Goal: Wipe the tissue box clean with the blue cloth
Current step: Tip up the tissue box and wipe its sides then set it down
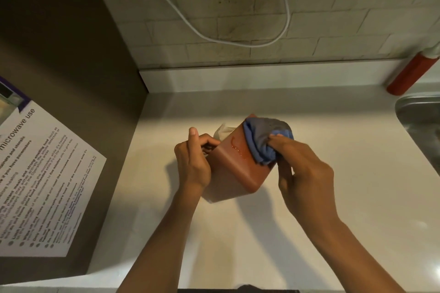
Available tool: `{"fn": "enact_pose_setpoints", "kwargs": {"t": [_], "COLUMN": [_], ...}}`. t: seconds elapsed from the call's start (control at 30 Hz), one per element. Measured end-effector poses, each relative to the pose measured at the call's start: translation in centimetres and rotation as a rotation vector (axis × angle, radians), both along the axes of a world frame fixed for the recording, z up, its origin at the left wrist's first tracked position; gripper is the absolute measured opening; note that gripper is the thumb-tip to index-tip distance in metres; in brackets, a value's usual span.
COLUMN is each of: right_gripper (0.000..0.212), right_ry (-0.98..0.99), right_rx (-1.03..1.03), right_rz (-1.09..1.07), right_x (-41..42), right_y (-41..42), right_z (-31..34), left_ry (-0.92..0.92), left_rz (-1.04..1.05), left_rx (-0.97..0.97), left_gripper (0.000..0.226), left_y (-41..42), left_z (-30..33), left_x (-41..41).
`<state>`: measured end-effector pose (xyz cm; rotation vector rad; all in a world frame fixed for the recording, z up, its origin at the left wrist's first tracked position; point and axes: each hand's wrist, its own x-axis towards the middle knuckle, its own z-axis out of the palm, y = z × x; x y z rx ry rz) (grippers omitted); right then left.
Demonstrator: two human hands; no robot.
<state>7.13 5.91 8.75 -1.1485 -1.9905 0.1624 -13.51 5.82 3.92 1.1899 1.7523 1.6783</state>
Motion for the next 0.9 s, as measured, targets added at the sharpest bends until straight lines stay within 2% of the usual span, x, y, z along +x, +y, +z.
{"fn": "enact_pose_setpoints", "kwargs": {"t": [0.1,0.17,0.27,0.37,0.5,0.63,0.73,0.8,0.9], "right_gripper": [0.026,0.028,0.034,0.037,0.028,0.024,0.04,0.043,0.033], "right_ry": [0.072,0.088,0.032,-0.024,0.075,0.124,0.097,0.058,0.061], "right_rx": [0.015,0.021,0.067,0.048,-0.027,0.042,0.049,0.028,-0.04], "right_rz": [-0.002,0.03,0.103,0.054,0.004,0.12,0.196,0.126,0.016], "right_x": [-1.6,-2.6,-1.9,0.0,-1.0,-3.3,-2.2,-0.6,0.1], "right_y": [0.4,-0.6,-2.2,-1.4,1.0,-1.0,-2.3,-1.4,0.9], "right_z": [1.1,1.2,0.1,0.1,1.5,2.3,1.8,1.6,1.8], "left_ry": [0.009,-0.008,-0.022,0.005,0.093,0.093,0.059,0.079,0.124], "left_rz": [-0.008,-0.009,-0.006,-0.024,-0.051,0.0,-0.003,-0.045,-0.077], "left_rx": [0.003,0.004,0.013,0.002,0.017,0.021,0.031,0.032,0.024], "left_gripper": [0.071,0.07,0.068,0.068,0.069,0.065,0.062,0.064,0.069], "left_y": [0.1,0.2,0.0,0.0,0.5,0.6,0.5,0.6,0.7], "left_z": [-0.1,-0.1,-0.3,-0.3,0.2,0.2,0.1,0.2,0.4], "left_x": [0.1,0.0,-0.4,-0.2,0.6,0.3,0.3,0.5,0.7]}}
